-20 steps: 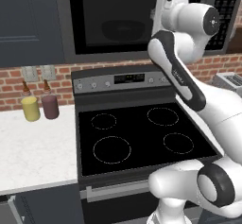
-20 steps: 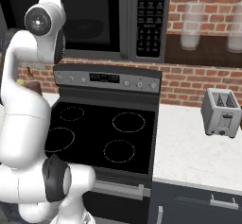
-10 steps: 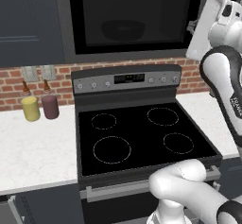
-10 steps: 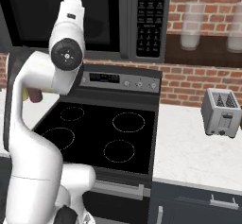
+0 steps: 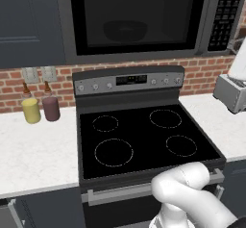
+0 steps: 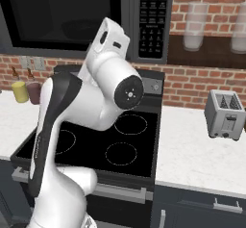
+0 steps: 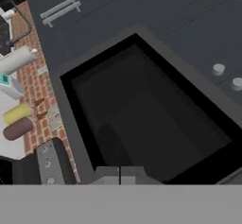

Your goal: Open the microwave, place the bowl with waffle inside the microwave, then close the microwave door and turn it on.

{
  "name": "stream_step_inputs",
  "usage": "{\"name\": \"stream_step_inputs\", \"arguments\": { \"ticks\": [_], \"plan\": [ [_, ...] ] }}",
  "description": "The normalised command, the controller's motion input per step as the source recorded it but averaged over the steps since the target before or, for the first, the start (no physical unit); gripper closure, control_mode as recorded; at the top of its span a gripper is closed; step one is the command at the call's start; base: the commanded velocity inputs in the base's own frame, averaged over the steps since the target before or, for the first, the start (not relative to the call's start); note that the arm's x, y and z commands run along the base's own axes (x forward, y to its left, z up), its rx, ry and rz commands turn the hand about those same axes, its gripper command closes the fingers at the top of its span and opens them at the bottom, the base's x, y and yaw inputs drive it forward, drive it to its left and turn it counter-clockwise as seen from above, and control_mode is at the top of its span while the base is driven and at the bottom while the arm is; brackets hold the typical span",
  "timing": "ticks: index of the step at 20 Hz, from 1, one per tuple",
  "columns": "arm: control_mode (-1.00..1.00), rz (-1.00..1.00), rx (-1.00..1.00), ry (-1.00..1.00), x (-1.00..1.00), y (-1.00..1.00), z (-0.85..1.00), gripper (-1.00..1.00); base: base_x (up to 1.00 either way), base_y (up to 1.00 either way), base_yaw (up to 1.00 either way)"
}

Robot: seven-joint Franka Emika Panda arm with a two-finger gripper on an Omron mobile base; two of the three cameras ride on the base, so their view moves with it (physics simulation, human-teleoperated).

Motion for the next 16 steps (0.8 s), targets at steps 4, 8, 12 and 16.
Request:
{"name": "stream_step_inputs", "arguments": {
  "ticks": [4, 8, 12, 16],
  "plan": [
    [-1.00, 0.10, 0.00, 0.00, 0.00, -0.63, -0.26, 1.00, 0.00, 0.00, 0.00],
    [-1.00, 0.06, -0.02, 0.00, 0.05, -0.25, -0.59, 1.00, 0.00, 0.00, 0.00],
    [-1.00, 0.01, -0.05, 0.00, 0.38, -0.07, -0.58, 1.00, 0.00, 0.00, 0.00],
    [-1.00, 0.04, -0.09, 0.00, 0.41, -0.23, -0.29, 1.00, 0.00, 0.00, 0.00]
  ]
}}
